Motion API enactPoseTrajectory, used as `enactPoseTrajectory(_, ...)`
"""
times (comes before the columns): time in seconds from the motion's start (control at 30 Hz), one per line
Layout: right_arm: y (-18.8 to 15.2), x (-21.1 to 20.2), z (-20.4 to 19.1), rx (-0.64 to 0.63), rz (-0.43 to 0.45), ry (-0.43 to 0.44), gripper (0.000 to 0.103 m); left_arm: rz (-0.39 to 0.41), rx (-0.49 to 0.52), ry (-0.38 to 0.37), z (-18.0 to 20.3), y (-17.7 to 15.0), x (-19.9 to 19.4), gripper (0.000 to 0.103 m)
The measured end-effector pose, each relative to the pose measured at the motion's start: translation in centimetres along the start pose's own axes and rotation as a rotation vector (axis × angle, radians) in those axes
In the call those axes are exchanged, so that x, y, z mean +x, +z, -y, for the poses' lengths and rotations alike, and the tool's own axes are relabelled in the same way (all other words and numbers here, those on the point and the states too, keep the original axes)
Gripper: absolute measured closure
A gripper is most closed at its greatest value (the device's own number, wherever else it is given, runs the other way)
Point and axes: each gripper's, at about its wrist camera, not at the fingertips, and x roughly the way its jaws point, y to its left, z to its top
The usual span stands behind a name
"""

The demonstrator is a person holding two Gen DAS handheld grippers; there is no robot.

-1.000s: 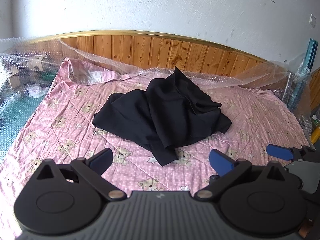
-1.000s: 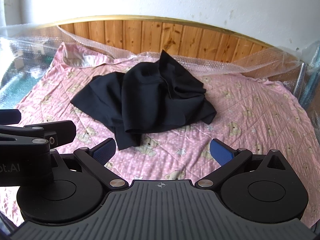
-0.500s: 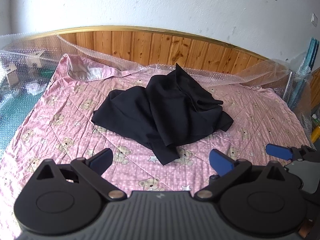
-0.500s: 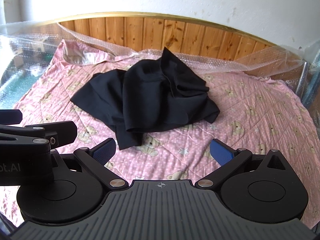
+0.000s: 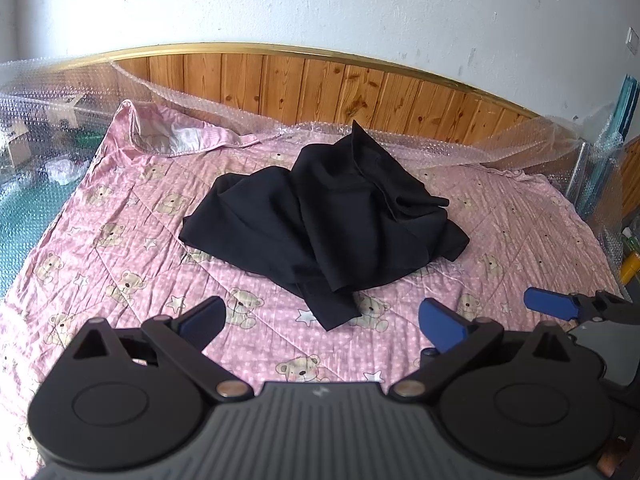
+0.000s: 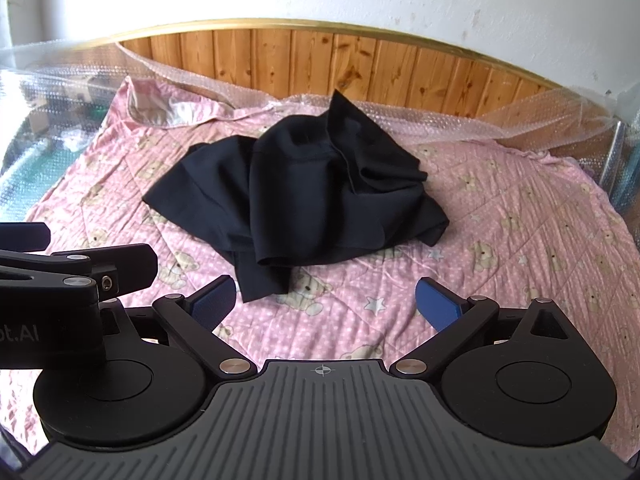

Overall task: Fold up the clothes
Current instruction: 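Move both grippers toward the crumpled black jacket on the bed, then grasp the black jacket edge with the right gripper and lift it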

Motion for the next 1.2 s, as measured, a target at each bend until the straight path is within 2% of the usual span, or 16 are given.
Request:
enactPoseTrajectory(0.1, 0.3, 0.8, 0.6, 0.003, -0.001, 0.029, 0.018, -0.002, 0.016, 0.009, 0.4, 0.5, 0.6, 0.000)
enactPoseTrajectory(0.17, 0.5, 1.4, 0.9, 0.006, -0.001, 0.048, 0.035, -0.006, 0.027, 0.009, 0.6, 0.7, 1.0, 0.017)
enactPoseTrajectory(0.23, 0.7, 1.9, 1.3, 0.008, -0.002, 0.067, 0.067, -0.011, 0.052, 0.025, 1.1, 1.0, 1.6, 0.057)
enactPoseTrajectory(0.27, 0.8, 2.2, 1.5, 0.009, -0.002, 0.077, 0.098, -0.019, 0.054, 0.029, 1.2, 1.0, 2.0, 0.067)
enactPoseTrajectory(0.3, 0.9, 2.5, 1.7, 0.010, -0.002, 0.086, 0.103, -0.028, 0.054, 0.030, 1.4, 1.0, 2.5, 0.092)
enactPoseTrajectory(0.37, 1.2, 3.1, 2.1, 0.013, -0.003, 0.106, 0.103, -0.046, 0.047, 0.034, 1.5, 1.1, 3.5, 0.102)
enactPoseTrajectory(0.47, 2.1, 4.8, 2.9, 0.019, -0.008, 0.118, 0.103, -0.074, 0.022, 0.050, 1.5, 1.3, 5.1, 0.094)
enactPoseTrajectory(0.5, 2.4, 5.5, 3.2, 0.017, -0.008, 0.116, 0.100, -0.079, 0.006, 0.054, 1.5, 1.4, 5.5, 0.076)
enactPoseTrajectory(0.53, 2.7, 6.2, 3.4, 0.015, -0.009, 0.113, 0.093, -0.083, -0.016, 0.049, 1.3, 1.6, 6.0, 0.041)
enactPoseTrajectory(0.57, 3.2, 7.0, 3.8, 0.010, -0.012, 0.111, 0.073, -0.082, -0.047, 0.054, 1.0, 1.7, 6.4, 0.022)
enactPoseTrajectory(0.6, 3.5, 7.9, 4.2, 0.003, -0.012, 0.111, 0.038, -0.067, -0.085, 0.076, 0.7, 1.8, 6.6, 0.000)
enactPoseTrajectory(0.67, 4.4, 9.9, 5.2, -0.021, 0.002, 0.088, 0.014, -0.048, -0.141, 0.099, 0.1, 1.9, 7.2, 0.000)
enactPoseTrajectory(0.9, 8.6, 20.2, 7.6, -0.120, -0.005, 0.050, 0.011, -0.147, -0.260, 0.184, -1.2, 2.2, 11.6, 0.000)
enactPoseTrajectory(0.97, 9.1, 24.3, 7.6, -0.189, -0.029, 0.023, 0.014, -0.163, -0.274, 0.203, -1.2, 2.1, 12.4, 0.000)
enactPoseTrajectory(1.1, 9.1, 28.9, 8.9, -0.226, -0.124, 0.101, 0.091, -0.170, -0.280, 0.228, -0.9, 2.1, 13.4, 0.000)
enactPoseTrajectory(1.2, 10.0, 26.9, 12.0, -0.180, -0.063, 0.135, 0.103, -0.163, -0.287, 0.233, -0.8, 2.6, 14.1, 0.000)
